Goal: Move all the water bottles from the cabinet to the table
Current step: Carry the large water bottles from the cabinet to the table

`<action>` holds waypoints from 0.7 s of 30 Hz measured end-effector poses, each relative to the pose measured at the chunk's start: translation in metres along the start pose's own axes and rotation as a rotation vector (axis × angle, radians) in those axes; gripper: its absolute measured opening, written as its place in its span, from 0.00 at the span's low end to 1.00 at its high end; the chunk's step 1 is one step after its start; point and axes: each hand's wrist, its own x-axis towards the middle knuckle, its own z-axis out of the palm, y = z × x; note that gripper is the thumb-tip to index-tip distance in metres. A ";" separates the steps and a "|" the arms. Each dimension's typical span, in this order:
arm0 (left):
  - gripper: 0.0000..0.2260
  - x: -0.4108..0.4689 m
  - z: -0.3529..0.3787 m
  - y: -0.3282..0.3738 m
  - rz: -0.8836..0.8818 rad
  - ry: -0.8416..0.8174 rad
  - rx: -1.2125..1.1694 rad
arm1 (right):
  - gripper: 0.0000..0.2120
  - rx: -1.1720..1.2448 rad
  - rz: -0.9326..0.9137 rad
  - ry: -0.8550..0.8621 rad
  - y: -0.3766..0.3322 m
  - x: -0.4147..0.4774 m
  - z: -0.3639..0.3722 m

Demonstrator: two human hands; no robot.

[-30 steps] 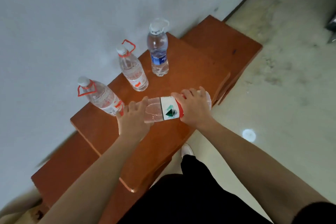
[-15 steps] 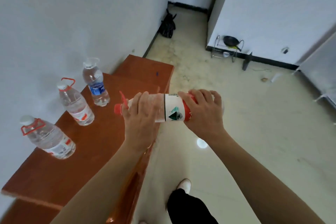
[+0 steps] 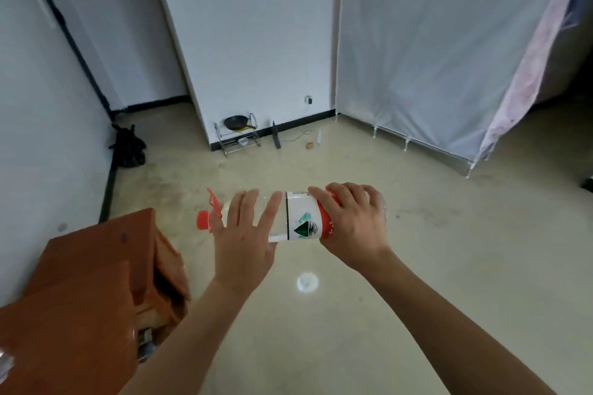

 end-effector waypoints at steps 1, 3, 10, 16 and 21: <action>0.41 0.010 0.001 0.032 0.034 -0.003 -0.021 | 0.31 -0.017 0.024 0.025 0.031 -0.012 -0.011; 0.41 0.033 0.008 0.110 0.137 0.008 -0.073 | 0.29 -0.072 0.109 0.059 0.102 -0.044 -0.040; 0.43 0.089 0.026 0.332 0.370 -0.027 -0.236 | 0.32 -0.229 0.352 0.007 0.292 -0.137 -0.121; 0.41 0.135 0.057 0.479 0.589 0.023 -0.313 | 0.36 -0.323 0.530 0.007 0.415 -0.198 -0.155; 0.42 0.178 0.099 0.602 0.732 0.013 -0.420 | 0.39 -0.420 0.645 -0.022 0.521 -0.238 -0.173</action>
